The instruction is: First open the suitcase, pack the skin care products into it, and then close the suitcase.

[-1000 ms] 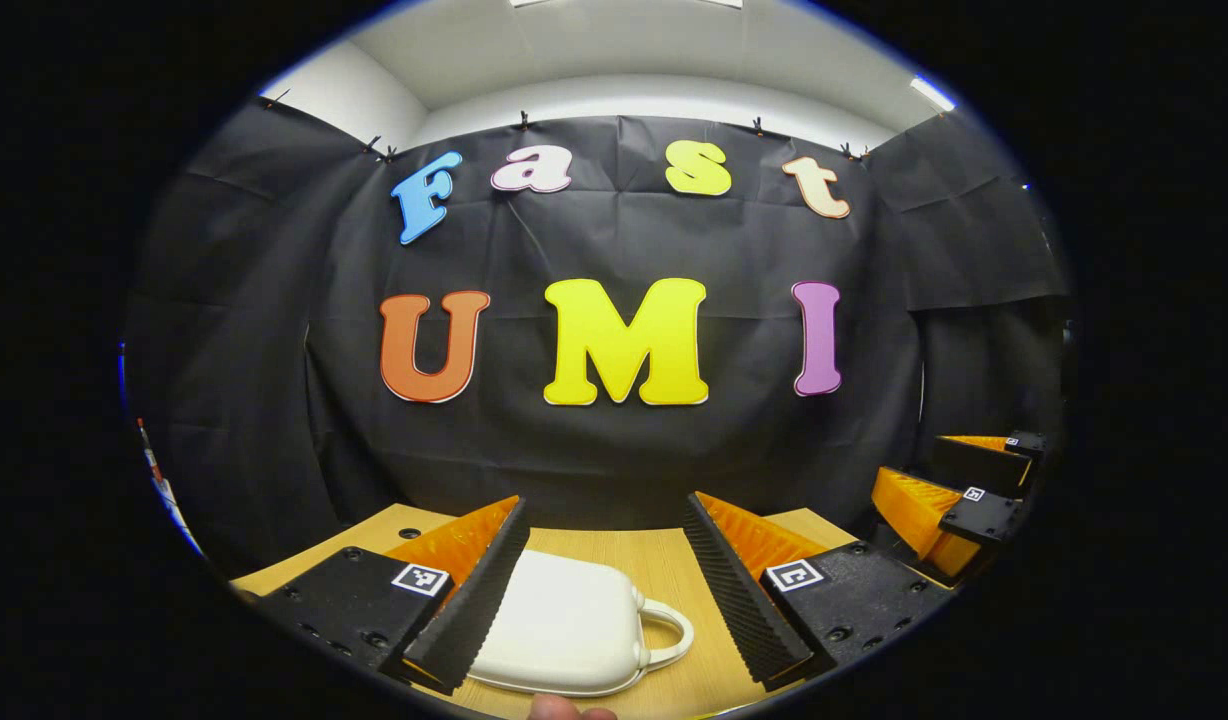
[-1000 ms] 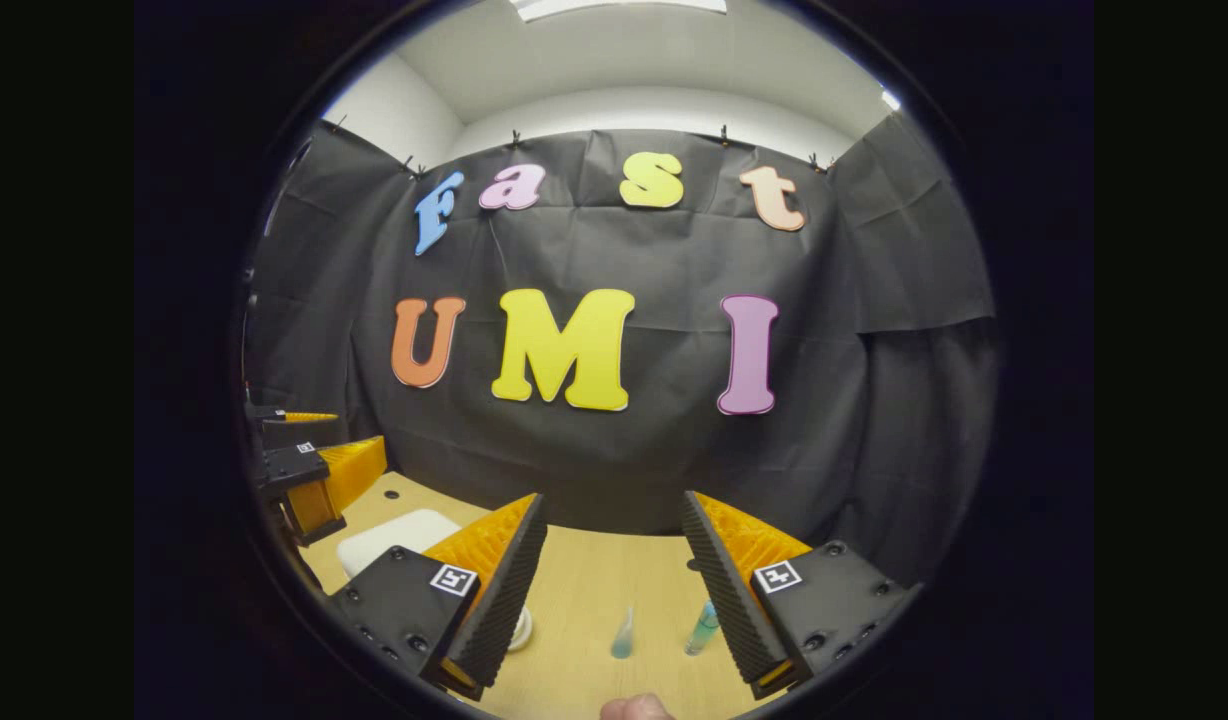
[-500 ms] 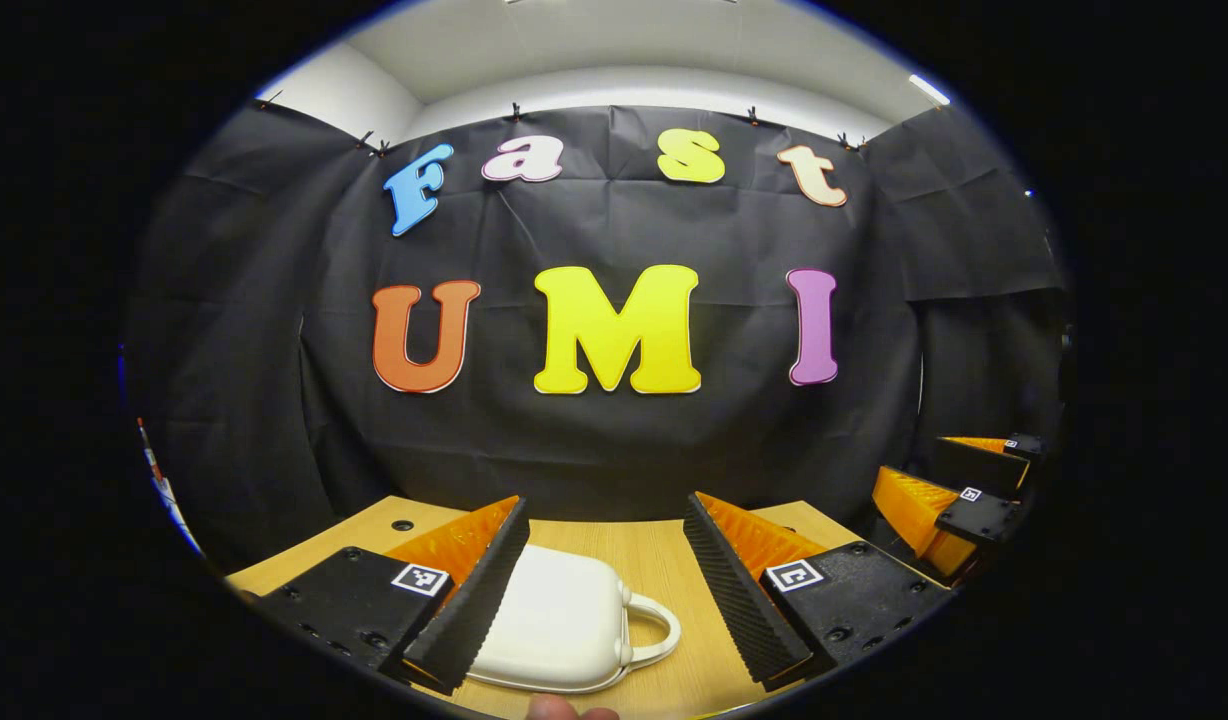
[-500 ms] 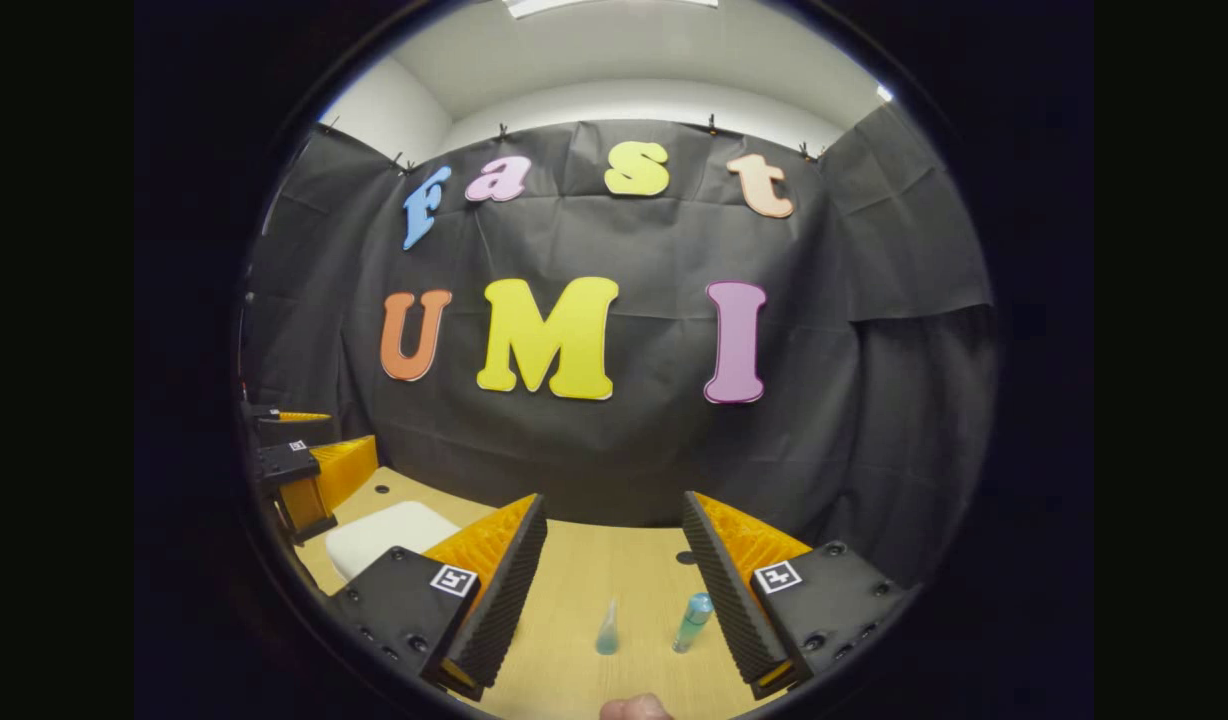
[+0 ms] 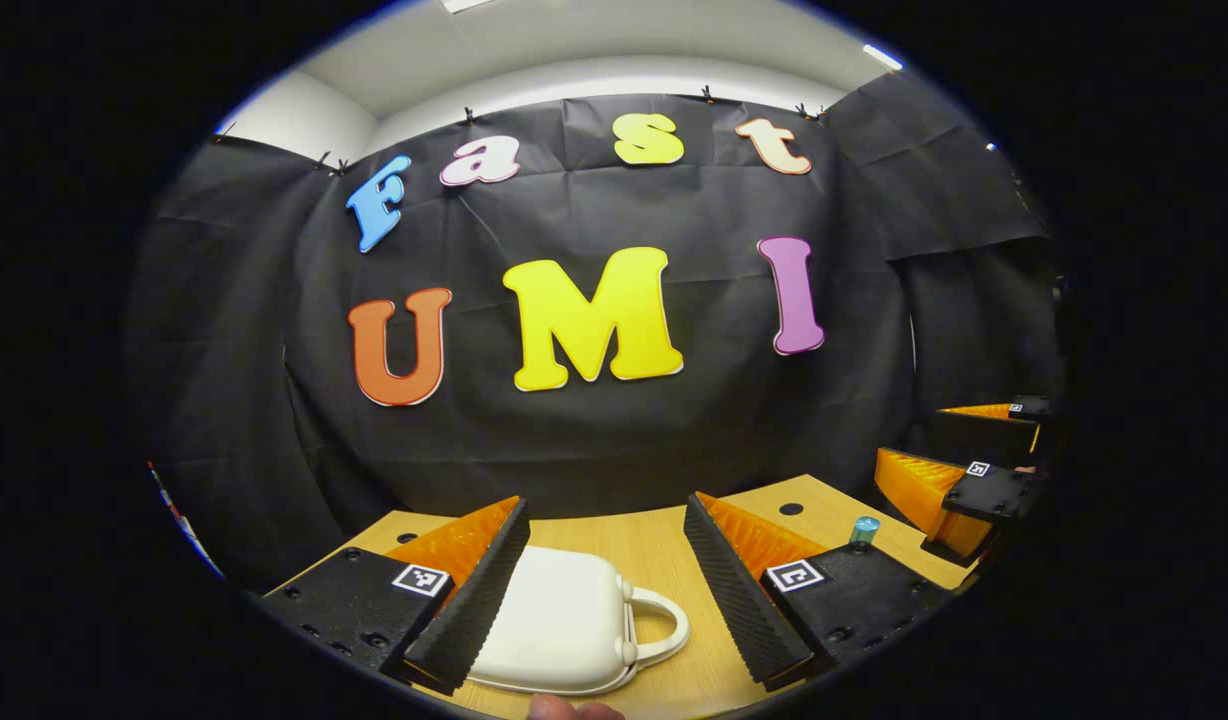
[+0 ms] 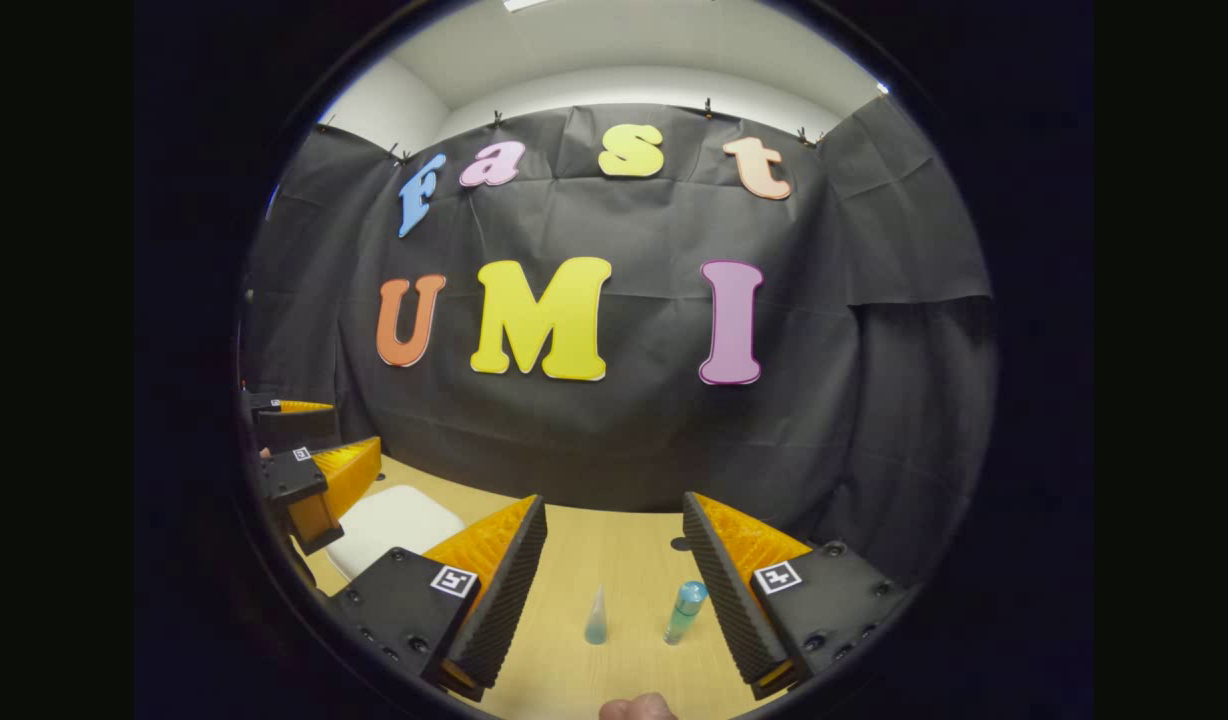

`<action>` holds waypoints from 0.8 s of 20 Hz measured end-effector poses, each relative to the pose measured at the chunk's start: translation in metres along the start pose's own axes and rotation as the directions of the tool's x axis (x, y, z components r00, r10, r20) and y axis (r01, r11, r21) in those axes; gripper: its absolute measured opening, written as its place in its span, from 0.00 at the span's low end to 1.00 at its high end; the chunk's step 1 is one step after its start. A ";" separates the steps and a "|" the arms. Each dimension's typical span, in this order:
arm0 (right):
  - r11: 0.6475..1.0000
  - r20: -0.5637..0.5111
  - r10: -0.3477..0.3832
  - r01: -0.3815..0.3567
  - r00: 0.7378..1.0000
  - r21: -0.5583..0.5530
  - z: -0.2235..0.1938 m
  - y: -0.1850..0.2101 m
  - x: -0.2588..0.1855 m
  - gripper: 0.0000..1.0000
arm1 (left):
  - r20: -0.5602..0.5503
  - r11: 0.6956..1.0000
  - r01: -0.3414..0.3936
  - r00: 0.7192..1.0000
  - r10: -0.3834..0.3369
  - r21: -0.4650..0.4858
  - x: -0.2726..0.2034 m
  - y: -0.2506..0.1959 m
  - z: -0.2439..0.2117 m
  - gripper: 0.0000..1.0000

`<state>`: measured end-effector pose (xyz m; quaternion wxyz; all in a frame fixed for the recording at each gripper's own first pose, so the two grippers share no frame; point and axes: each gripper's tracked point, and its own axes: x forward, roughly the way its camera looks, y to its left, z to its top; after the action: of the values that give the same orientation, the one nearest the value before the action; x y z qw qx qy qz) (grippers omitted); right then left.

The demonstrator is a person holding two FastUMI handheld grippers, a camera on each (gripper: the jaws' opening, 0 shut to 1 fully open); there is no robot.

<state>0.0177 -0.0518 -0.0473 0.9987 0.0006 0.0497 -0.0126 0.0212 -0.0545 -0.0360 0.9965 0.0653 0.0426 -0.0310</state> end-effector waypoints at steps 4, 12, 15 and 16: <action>0.999 -0.047 -0.049 0.049 0.998 -0.008 -0.016 -0.039 -0.003 0.82 | -0.102 0.994 0.078 0.992 -0.070 0.080 0.016 -0.032 -0.032 0.99; 0.984 -0.119 -0.179 0.178 0.977 -0.016 -0.053 -0.128 -0.007 0.82 | -0.299 0.927 0.178 0.951 -0.077 0.329 0.033 -0.069 -0.106 0.99; 0.983 -0.154 -0.182 0.184 0.971 -0.002 -0.069 -0.136 -0.009 0.82 | -0.367 0.861 0.207 0.930 -0.026 0.464 0.043 -0.065 -0.140 0.97; 0.983 -0.158 -0.179 0.181 0.971 -0.003 -0.072 -0.137 -0.010 0.82 | -0.389 0.842 0.219 0.921 -0.012 0.493 0.047 -0.061 -0.153 0.97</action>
<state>-0.0030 -0.1889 -0.1182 0.9863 0.0029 0.1281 -0.1034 0.0517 -0.0972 -0.1993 0.9099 0.3379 0.2236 -0.0895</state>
